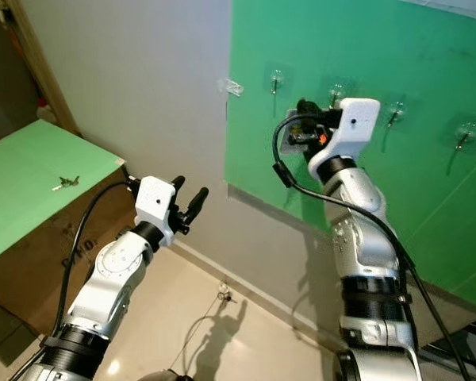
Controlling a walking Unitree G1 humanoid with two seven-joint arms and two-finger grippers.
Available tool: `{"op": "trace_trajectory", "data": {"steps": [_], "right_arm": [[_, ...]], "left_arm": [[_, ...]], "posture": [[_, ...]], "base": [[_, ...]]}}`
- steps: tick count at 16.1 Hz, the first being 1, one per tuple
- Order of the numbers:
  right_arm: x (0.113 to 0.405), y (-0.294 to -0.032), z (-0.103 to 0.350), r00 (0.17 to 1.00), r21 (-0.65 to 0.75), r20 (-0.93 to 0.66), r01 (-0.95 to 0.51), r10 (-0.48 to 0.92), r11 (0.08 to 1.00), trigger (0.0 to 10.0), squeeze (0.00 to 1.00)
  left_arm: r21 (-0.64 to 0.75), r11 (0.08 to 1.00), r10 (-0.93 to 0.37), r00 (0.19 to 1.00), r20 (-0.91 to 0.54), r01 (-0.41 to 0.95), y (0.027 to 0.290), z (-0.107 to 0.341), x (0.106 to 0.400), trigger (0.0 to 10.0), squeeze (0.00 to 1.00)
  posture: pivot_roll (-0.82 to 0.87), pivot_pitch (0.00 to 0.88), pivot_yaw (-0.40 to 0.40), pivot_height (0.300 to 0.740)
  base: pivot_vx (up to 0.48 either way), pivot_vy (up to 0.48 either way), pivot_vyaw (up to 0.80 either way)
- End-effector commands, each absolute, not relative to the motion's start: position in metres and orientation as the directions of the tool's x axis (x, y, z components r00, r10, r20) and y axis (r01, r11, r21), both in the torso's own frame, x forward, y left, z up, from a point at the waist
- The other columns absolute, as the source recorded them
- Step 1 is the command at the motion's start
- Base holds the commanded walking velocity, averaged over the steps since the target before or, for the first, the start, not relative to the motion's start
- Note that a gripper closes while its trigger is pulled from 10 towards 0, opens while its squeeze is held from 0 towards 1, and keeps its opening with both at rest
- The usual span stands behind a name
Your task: Hang keys on a hook
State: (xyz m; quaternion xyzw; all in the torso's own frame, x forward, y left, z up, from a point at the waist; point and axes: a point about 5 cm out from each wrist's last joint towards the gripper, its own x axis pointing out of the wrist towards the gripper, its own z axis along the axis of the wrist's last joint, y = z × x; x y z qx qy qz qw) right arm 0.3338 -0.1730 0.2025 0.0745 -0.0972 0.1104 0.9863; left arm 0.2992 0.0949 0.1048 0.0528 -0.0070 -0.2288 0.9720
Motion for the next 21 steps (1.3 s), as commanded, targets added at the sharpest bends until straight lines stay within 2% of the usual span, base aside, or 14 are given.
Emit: {"op": "trace_trajectory", "data": {"steps": [1, 7, 9, 11, 17, 21], "right_arm": [[0.332, -0.178, 0.203, 0.960, 0.101, 0.208, -0.210, 0.186, 0.973, 0.0, 0.00], [0.326, -0.189, 0.206, 0.966, 0.067, 0.229, -0.139, 0.121, 0.988, 0.0, 0.00], [0.329, -0.191, 0.211, 0.964, 0.062, 0.244, -0.128, 0.109, 0.990, 0.0, 0.00], [0.332, -0.194, 0.217, 0.961, 0.059, 0.259, -0.121, 0.102, 0.991, 0.0, 0.00], [0.336, -0.189, 0.222, 0.956, 0.072, 0.266, -0.145, 0.121, 0.987, 0.0, 0.00], [0.338, -0.191, 0.213, 0.970, 0.248, 0.216, -0.167, 0.113, 0.954, 0.0, 0.00]], "left_arm": [[0.116, 0.881, -0.460, 0.888, -0.014, 0.459, 0.093, 0.104, 0.298, 10.0, 0.00], [0.112, 0.870, -0.480, 0.877, -0.021, 0.479, 0.090, 0.103, 0.298, 10.0, 0.00], [0.088, 0.837, -0.541, 0.841, -0.017, 0.540, 0.083, 0.102, 0.294, 10.0, 0.00], [0.180, 0.801, -0.573, 0.818, -0.048, 0.571, 0.080, 0.091, 0.293, 10.0, 0.00], [0.250, 0.731, -0.651, 0.759, -0.025, 0.635, 0.067, 0.091, 0.293, 10.0, 0.00], [0.246, 0.732, -0.651, 0.759, -0.021, 0.635, 0.066, 0.090, 0.294, 10.0, 0.00]], "posture": [[-0.09, 0.000, 0.030, 0.740], [-0.10, 0.000, 0.039, 0.740], [-0.10, 0.000, 0.039, 0.740], [-0.10, 0.000, 0.035, 0.740], [-0.10, 0.000, 0.035, 0.740], [-0.10, 0.000, 0.038, 0.740]], "base": [[0.000, 0.000, 0.00], [0.000, 0.000, 0.00], [0.000, 0.000, 0.00], [0.000, 0.000, 0.00], [0.000, 0.000, 0.00], [0.000, 0.000, 0.00]]}}
